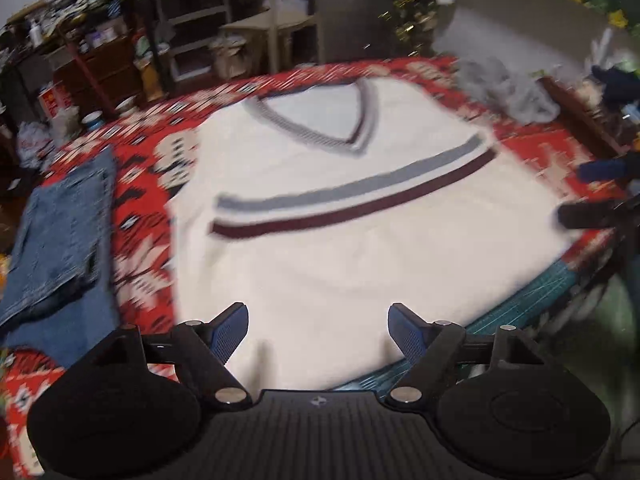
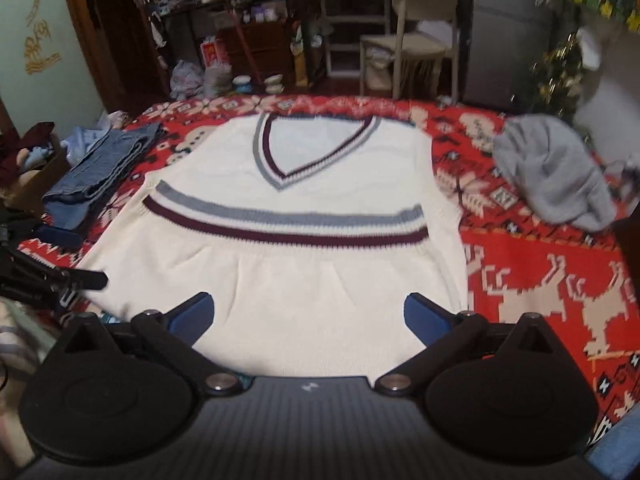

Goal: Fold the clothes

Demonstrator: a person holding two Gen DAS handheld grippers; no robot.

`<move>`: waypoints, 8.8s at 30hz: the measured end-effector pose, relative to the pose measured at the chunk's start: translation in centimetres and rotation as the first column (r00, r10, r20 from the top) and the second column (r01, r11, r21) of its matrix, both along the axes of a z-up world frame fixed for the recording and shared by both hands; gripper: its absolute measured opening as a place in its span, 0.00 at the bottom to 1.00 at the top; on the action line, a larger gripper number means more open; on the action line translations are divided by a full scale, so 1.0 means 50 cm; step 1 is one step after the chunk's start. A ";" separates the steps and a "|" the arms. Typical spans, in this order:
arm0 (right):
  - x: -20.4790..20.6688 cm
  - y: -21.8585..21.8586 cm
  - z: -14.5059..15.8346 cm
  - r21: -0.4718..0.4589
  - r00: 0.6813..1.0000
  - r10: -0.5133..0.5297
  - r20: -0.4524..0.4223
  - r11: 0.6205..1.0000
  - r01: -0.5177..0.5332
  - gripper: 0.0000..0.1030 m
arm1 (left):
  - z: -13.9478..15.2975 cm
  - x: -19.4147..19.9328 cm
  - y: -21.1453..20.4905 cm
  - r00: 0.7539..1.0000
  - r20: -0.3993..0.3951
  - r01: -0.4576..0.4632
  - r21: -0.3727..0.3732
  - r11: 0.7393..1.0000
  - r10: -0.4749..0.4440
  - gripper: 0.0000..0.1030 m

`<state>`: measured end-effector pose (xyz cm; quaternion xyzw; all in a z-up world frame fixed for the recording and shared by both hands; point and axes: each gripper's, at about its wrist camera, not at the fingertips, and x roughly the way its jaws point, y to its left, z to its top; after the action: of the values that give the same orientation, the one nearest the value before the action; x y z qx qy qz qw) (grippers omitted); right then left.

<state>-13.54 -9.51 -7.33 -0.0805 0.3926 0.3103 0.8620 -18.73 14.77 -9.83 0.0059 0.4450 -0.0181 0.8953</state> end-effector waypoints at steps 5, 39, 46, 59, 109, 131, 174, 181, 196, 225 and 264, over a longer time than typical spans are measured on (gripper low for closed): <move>-0.007 0.031 0.010 0.004 0.998 0.056 -0.023 0.998 -0.056 0.99 | 0.011 0.020 -0.041 0.995 0.058 0.078 0.053 0.996 -0.081 0.76; -0.025 0.140 -0.118 -0.074 0.972 0.175 -0.155 0.979 -0.188 0.04 | -0.106 0.099 -0.064 0.976 -0.168 0.076 -0.325 0.943 -0.136 0.01; -0.061 0.136 -0.126 -0.115 0.963 0.231 -0.141 0.962 -0.248 0.04 | -0.109 0.062 -0.067 0.976 -0.153 0.102 -0.311 0.945 -0.156 0.02; -0.040 0.102 -0.121 -0.180 0.977 0.198 -0.083 0.961 -0.210 0.05 | -0.111 0.053 -0.070 0.977 -0.138 0.118 -0.284 0.952 -0.162 0.03; 0.094 -0.085 -0.102 -0.212 0.981 -0.154 -0.120 0.969 0.126 0.11 | -0.112 0.057 -0.062 0.977 -0.156 0.092 -0.307 0.947 -0.145 0.03; 0.028 0.062 -0.105 -0.103 0.970 0.101 -0.222 0.987 -0.126 0.12 | -0.114 0.064 -0.055 0.974 -0.173 0.079 -0.334 0.939 -0.143 0.03; -0.023 0.132 -0.141 -0.119 0.955 0.269 -0.126 0.952 -0.283 0.12 | -0.127 0.077 0.127 0.983 -0.179 -0.119 -0.449 0.886 0.041 0.03; -0.019 0.129 -0.140 -0.109 0.953 0.270 -0.133 0.952 -0.285 0.12 | -0.125 -0.005 0.185 0.979 -0.187 -0.168 -0.485 0.858 0.087 0.03; -0.019 0.130 -0.140 -0.116 0.955 0.262 -0.136 0.953 -0.278 0.12 | -0.098 -0.072 0.229 0.970 -0.182 -0.219 -0.349 0.911 0.163 0.02; -0.006 0.131 -0.137 -0.114 0.943 0.298 -0.146 0.942 -0.316 0.06 | -0.121 -0.076 0.235 0.971 -0.221 -0.172 -0.398 0.901 0.087 0.02; 0.031 -0.018 -0.130 -0.206 0.981 0.005 -0.192 0.977 -0.045 0.07 | -0.085 -0.055 0.220 0.983 -0.167 -0.135 -0.374 0.918 0.076 0.03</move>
<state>-11.98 -10.43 -13.83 -0.1459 0.5029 0.2843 0.8031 -21.49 25.79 -14.07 -0.1948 0.4983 -0.0568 0.8429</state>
